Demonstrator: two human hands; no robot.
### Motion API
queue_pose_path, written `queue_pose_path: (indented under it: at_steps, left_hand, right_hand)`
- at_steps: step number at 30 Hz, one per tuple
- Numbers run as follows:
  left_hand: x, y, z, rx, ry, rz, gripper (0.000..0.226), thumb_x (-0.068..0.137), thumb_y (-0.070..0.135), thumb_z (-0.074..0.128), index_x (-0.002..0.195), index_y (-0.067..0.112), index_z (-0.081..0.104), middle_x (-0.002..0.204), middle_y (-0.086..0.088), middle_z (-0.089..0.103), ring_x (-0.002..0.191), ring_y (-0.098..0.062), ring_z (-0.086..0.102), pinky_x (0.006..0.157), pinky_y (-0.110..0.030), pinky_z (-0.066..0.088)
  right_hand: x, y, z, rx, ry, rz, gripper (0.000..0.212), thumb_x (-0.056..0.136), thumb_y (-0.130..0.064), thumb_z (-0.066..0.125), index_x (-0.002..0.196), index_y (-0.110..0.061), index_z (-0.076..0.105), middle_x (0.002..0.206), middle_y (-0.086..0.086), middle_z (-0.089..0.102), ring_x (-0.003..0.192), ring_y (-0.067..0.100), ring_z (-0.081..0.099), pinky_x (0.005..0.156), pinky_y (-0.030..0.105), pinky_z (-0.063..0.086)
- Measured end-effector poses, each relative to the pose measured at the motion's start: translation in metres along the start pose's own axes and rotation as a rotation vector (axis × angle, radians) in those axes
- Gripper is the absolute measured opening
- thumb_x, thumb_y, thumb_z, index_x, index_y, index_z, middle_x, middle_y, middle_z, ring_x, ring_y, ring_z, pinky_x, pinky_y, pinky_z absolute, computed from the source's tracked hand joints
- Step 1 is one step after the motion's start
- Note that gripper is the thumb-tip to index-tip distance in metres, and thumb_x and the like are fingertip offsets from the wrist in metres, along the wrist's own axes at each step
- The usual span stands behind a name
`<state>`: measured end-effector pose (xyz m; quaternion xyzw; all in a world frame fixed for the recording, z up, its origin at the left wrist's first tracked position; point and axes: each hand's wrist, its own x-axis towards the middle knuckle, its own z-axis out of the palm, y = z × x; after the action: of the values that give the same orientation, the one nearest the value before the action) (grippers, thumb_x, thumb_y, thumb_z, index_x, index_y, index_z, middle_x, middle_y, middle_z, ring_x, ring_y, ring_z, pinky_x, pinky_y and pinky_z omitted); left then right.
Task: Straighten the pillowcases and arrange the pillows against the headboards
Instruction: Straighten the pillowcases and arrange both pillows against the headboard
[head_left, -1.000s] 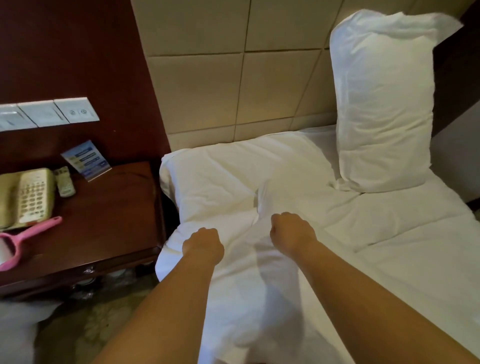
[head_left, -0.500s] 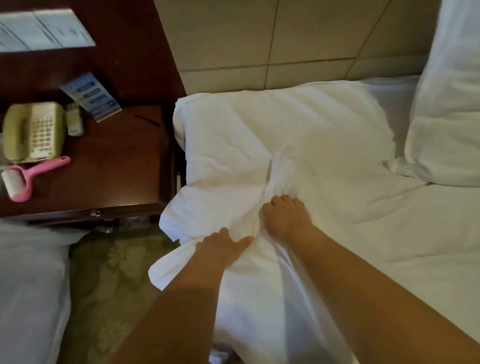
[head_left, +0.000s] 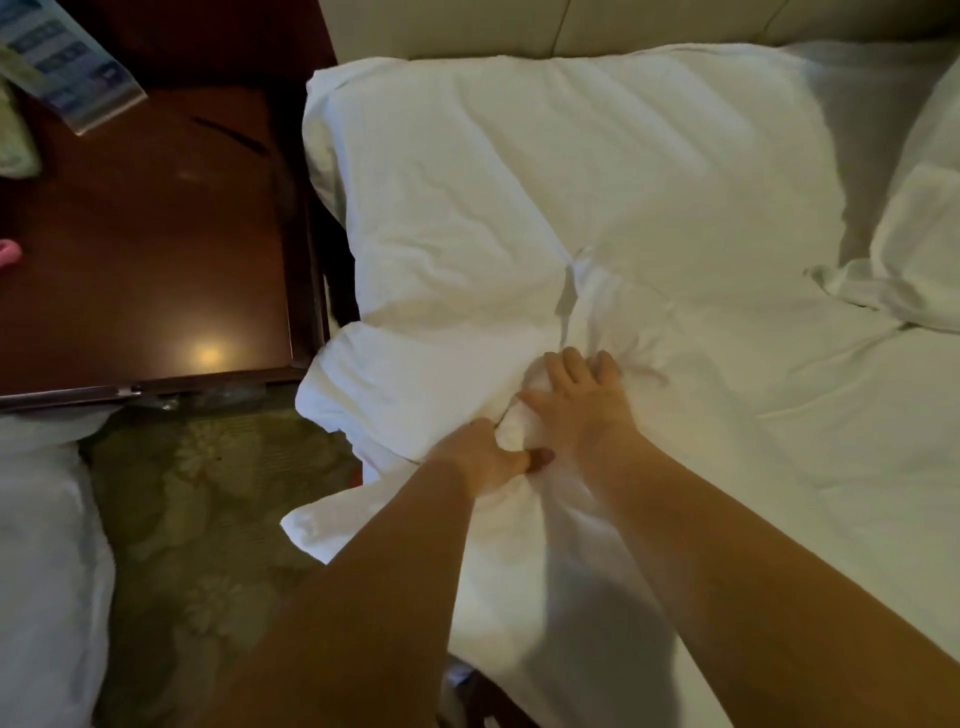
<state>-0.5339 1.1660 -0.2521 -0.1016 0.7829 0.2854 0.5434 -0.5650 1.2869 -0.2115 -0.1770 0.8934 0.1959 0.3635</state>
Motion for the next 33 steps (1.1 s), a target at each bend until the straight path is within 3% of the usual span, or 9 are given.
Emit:
queue_pose_path:
  at_steps: [4,7,13,20,22,25,29,33]
  left_hand:
    - [0.011,-0.007,-0.005,0.017,-0.068,0.049,0.060,0.088,0.060,0.049,0.130,0.018,0.057,0.129,-0.009,0.060,0.115,-0.029,0.056,0.099,-0.040,0.043]
    - [0.007,-0.005,-0.005,0.010,-0.099,0.093,0.051,0.099,0.048,0.039,0.133,0.014,0.056,0.132,-0.012,0.058,0.118,-0.030,0.054,0.099,-0.036,0.040]
    - [-0.012,0.005,0.015,-0.052,-0.007,0.161,0.045,0.099,0.044,0.042,0.129,0.015,0.059,0.129,-0.010,0.061,0.116,-0.028,0.056,0.097,-0.034,0.040]
    - [-0.054,0.043,0.043,-0.077,0.158,0.177,0.044,0.093,0.038,0.054,0.129,0.013,0.058,0.133,-0.008,0.059,0.119,-0.030,0.055,0.100,-0.034,0.042]
    - [-0.071,0.057,0.051,-0.094,0.195,0.192,0.040,0.092,0.040,0.054,0.122,0.014,0.062,0.129,-0.008,0.061,0.115,-0.029,0.057,0.099,-0.035,0.045]
    - [-0.105,0.084,0.061,-0.145,0.247,0.279,0.024,0.090,0.038,0.051,0.090,0.019,0.065,0.106,-0.007,0.069,0.095,-0.026,0.062,0.087,-0.037,0.051]
    - [-0.151,0.134,0.074,-0.199,0.316,0.412,0.029,0.081,0.041,0.043,0.079,0.021,0.065,0.089,-0.005,0.070,0.084,-0.026,0.065,0.079,-0.040,0.054]
    - [-0.197,0.191,0.081,-0.276,0.334,0.580,0.027,0.083,0.023,0.048,0.056,0.020,0.048,0.068,-0.004,0.059,0.065,-0.023,0.051,0.061,-0.032,0.039]
  right_hand:
    - [0.015,-0.013,0.002,0.112,-0.035,-0.063,0.043,0.089,-0.045,0.051,0.132,-0.044,0.047,0.139,-0.007,0.044,0.134,0.022,0.031,0.109,0.054,0.014]
    - [0.014,-0.014,0.012,0.215,-0.059,0.032,0.036,0.087,-0.047,0.044,0.120,-0.042,0.058,0.125,-0.009,0.058,0.128,0.019,0.040,0.109,0.051,0.013]
    - [-0.009,0.001,0.005,0.216,-0.129,0.069,0.029,0.091,-0.033,0.042,0.111,-0.025,0.062,0.120,-0.002,0.062,0.124,0.020,0.047,0.112,0.041,0.018]
    - [-0.065,0.027,0.005,0.222,-0.106,0.121,0.027,0.092,-0.035,0.044,0.106,-0.022,0.064,0.113,0.000,0.066,0.113,0.023,0.056,0.112,0.044,0.023]
    - [-0.089,0.039,0.003,0.287,-0.070,0.149,0.026,0.093,-0.031,0.044,0.105,-0.021,0.065,0.112,0.000,0.066,0.114,0.023,0.055,0.112,0.042,0.023]
    - [-0.129,0.061,-0.002,0.391,0.009,0.243,0.025,0.093,-0.027,0.045,0.107,-0.019,0.065,0.116,0.001,0.064,0.116,0.023,0.055,0.110,0.037,0.025]
    - [-0.177,0.101,-0.016,0.504,0.029,0.427,0.026,0.091,-0.031,0.050,0.112,-0.022,0.064,0.122,-0.001,0.064,0.119,0.022,0.055,0.104,0.036,0.032]
    - [-0.229,0.147,-0.041,0.606,0.064,0.592,0.032,0.092,-0.028,0.052,0.123,-0.022,0.058,0.133,-0.002,0.057,0.127,0.021,0.048,0.108,0.036,0.026]
